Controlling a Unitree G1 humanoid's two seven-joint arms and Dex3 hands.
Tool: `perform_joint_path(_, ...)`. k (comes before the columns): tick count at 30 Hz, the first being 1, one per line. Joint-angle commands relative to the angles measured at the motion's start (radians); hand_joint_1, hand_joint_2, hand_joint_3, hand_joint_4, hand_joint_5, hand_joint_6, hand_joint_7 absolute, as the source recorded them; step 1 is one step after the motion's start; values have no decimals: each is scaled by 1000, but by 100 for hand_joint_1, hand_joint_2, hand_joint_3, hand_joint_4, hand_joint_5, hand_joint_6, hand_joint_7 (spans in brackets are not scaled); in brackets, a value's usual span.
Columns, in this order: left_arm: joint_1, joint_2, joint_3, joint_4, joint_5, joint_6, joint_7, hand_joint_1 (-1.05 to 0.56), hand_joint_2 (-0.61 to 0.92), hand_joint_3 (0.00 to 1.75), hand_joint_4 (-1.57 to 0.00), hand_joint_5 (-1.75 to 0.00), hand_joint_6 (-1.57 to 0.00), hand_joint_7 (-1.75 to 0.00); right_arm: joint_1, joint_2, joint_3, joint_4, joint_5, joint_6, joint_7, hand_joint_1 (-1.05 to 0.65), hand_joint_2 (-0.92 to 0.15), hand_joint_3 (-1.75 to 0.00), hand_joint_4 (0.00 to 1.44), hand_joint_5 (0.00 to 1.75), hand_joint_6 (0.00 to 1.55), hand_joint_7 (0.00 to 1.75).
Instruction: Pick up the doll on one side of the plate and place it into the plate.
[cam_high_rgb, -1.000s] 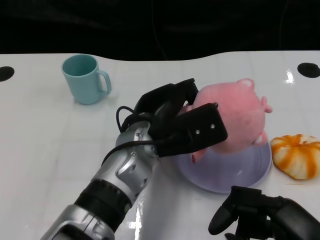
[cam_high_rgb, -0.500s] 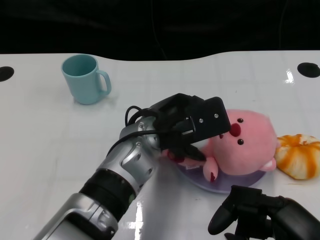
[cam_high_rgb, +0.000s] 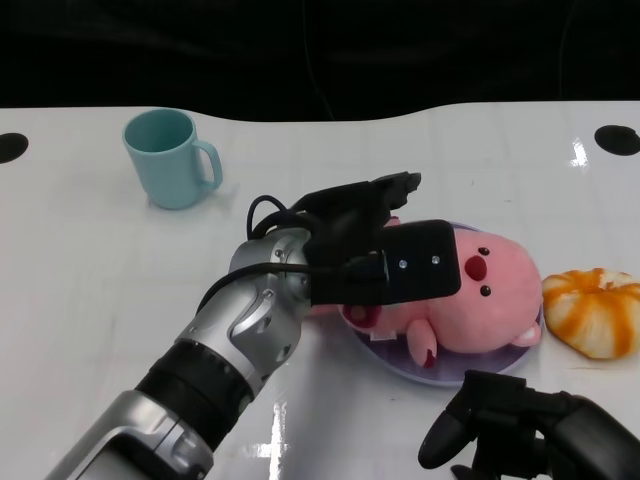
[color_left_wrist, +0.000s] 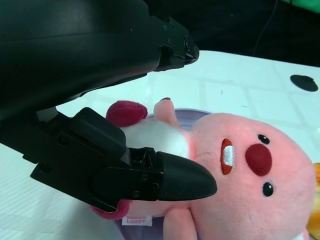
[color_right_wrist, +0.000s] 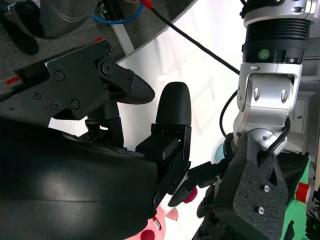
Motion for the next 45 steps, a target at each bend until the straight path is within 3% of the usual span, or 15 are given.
perform_joint_path(1,43,27,26,-67,-18,-19,11,-101,92,54,0,0,-2,-1,3,-10,-22,-5,13,-1,4,-14,-68,-91,61,165,55,128)
perform_joint_path(10,211,135,88,-379,-83,-42,-63,-93,92,47,-12,-8,-10,-6,-3,-7,-36,7,20,-5,15,-15,-68,-91,60,167,54,129)
perform_joint_path(13,301,171,132,-508,-119,-49,-72,-79,92,34,-18,-18,-17,-9,-11,-11,-42,12,21,-1,19,-16,-68,-91,60,167,54,129)
perform_joint_path(15,350,181,156,-568,-149,-54,-74,-72,92,28,-6,-52,-21,-11,-13,-11,-43,17,23,-3,20,-16,-68,-91,60,167,54,129)
perform_joint_path(20,451,193,207,-678,-214,-73,-67,-62,92,21,-2,-81,-28,-14,-14,-13,-40,27,19,-11,21,-15,-67,-92,61,167,55,130)
perform_joint_path(25,571,175,276,-782,-308,-106,-41,-44,91,12,-20,-97,-46,-20,-15,-13,-36,32,17,-17,22,-14,-67,-93,61,166,55,130)
perform_joint_path(28,655,141,324,-819,-390,-152,-15,-31,89,12,-39,-106,-63,-27,-16,-15,-33,31,12,-17,20,-14,-66,-93,61,166,55,130)
perform_joint_path(29,680,134,337,-830,-414,-164,-10,-27,87,18,-48,-108,-68,-31,-16,-15,-33,32,11,-18,20,-14,-66,-93,62,166,55,130)
perform_joint_path(31,729,111,364,-858,-470,-168,-6,-18,61,76,-64,-111,-74,-45,-18,-15,-33,32,12,-17,20,-14,-66,-94,62,166,55,130)
perform_joint_path(33,766,88,381,-889,-527,-142,-8,-12,47,113,-72,-119,-75,-69,-21,-15,-32,32,12,-14,20,-15,-66,-94,62,166,55,130)
perform_joint_path(37,824,70,400,-946,-611,-89,-15,-11,49,128,-80,-139,-78,-112,-24,-12,-28,32,11,-8,17,-15,-66,-94,62,167,55,129)
perform_joint_path(41,875,88,411,-1018,-650,-12,-24,-12,46,136,-84,-151,-83,-124,-27,-13,-21,30,8,-6,16,-15,-66,-94,61,167,55,129)
perform_joint_path(43,907,106,420,-1067,-685,43,-36,-15,41,146,-87,-168,-82,-143,-28,-8,-20,30,10,-2,15,-15,-66,-94,61,167,55,130)
perform_joint_path(45,939,121,436,-1116,-733,100,-46,-16,38,151,-90,-173,-81,-155,-29,-5,-20,31,12,-2,14,-14,-66,-95,61,167,55,130)
